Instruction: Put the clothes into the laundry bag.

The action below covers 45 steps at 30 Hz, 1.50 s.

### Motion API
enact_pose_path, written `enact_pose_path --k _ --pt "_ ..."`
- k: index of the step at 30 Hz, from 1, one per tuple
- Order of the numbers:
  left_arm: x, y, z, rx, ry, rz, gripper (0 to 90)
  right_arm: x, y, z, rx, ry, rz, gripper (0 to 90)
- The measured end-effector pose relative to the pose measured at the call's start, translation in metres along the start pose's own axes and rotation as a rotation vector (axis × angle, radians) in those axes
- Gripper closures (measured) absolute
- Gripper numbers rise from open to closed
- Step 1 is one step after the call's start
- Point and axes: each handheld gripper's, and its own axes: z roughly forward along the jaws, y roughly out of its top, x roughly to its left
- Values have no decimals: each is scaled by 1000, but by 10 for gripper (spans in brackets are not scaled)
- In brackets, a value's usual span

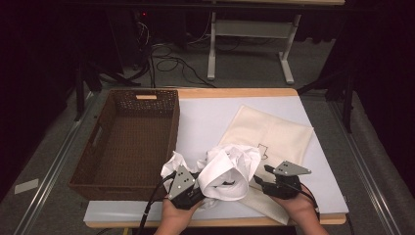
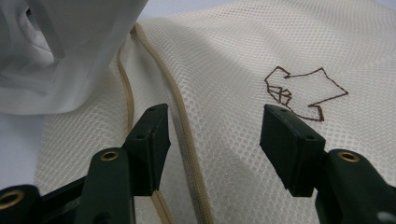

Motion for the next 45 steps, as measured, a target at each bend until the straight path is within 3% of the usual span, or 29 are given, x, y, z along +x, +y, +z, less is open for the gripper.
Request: enact_pose_path --k 11,21,29,38,42,45 --pt "1 0 -1 -6 8 5 704 5 3 12 52 57 -32 580" --pt "1 1 -2 -13 7 -3 704 0 0 11 76 24 -35 730" --pt "2 2 -3 -13 4 -6 704 -4 0 10 56 26 -13 868" --pt "2 2 -4 -18 5 -7 704 -4 1 9 42 26 -28 879" --pt "2 2 -4 -16 6 -6 704 -3 -1 12 73 39 -21 786" --pt "1 2 -5 -17 6 -6 704 -2 -2 12 78 40 -27 818"
